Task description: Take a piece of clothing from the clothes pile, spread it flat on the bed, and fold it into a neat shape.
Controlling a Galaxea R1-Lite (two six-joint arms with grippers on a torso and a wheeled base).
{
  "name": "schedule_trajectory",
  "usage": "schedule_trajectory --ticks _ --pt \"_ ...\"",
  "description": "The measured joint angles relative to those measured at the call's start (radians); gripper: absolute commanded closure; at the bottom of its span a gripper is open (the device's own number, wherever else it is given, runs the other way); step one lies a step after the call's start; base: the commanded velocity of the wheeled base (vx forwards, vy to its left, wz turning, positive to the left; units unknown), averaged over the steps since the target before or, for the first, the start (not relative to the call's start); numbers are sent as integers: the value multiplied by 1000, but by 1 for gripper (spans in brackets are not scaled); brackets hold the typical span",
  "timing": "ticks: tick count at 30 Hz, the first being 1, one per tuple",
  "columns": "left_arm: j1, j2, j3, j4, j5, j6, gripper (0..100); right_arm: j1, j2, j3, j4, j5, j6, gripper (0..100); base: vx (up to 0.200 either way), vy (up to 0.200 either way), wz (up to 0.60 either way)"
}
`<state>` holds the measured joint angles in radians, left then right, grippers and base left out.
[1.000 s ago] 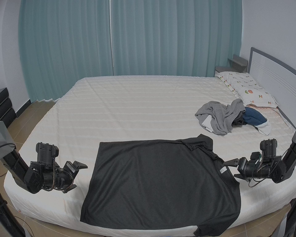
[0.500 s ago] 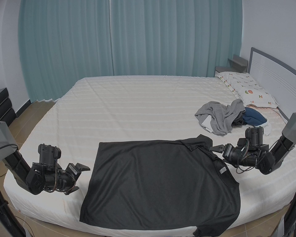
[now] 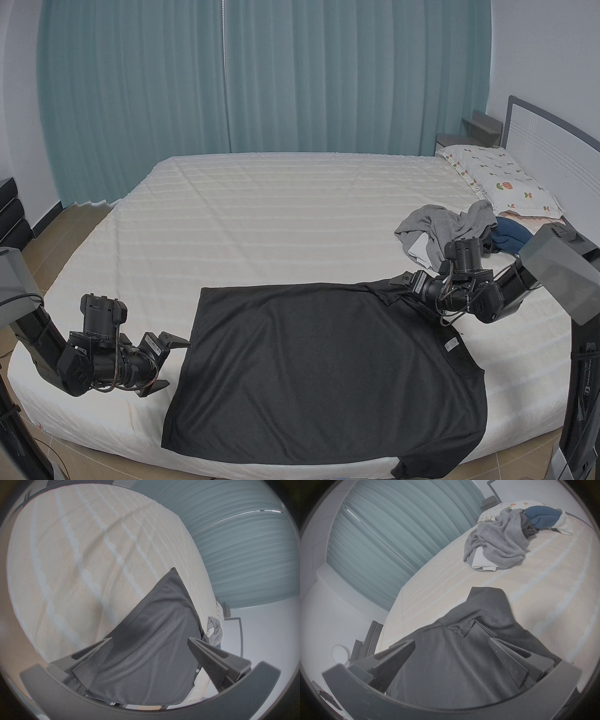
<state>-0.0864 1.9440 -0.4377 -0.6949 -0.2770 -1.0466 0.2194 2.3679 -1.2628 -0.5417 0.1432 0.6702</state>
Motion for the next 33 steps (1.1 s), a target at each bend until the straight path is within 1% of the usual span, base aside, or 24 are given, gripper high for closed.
schedule_trajectory --ticks 7,18,22,24,26,28,33 --pt "2 19 7 -17 -8 -2 0 15 140 -244 108 -53 0 0 0 0 0" --pt "1 31 11 -24 -10 -1 0 23 274 -493 266 -89 39 0 0 0 0" --pt "0 33 11 -25 -10 -1 0 21 314 -594 311 -106 45 0 0 0 0" --pt "0 34 11 -25 -10 0 0 17 333 -649 316 -116 63 0 0 0 0" --pt "0 34 11 -25 -10 0 0 14 349 -689 304 -119 89 0 0 0 0" --pt "-1 34 11 -26 -10 0 0 10 361 -714 257 -119 107 0 0 0 0" --pt "-2 35 10 -26 -10 0 0 4 384 -734 14 -124 125 0 0 0 0"
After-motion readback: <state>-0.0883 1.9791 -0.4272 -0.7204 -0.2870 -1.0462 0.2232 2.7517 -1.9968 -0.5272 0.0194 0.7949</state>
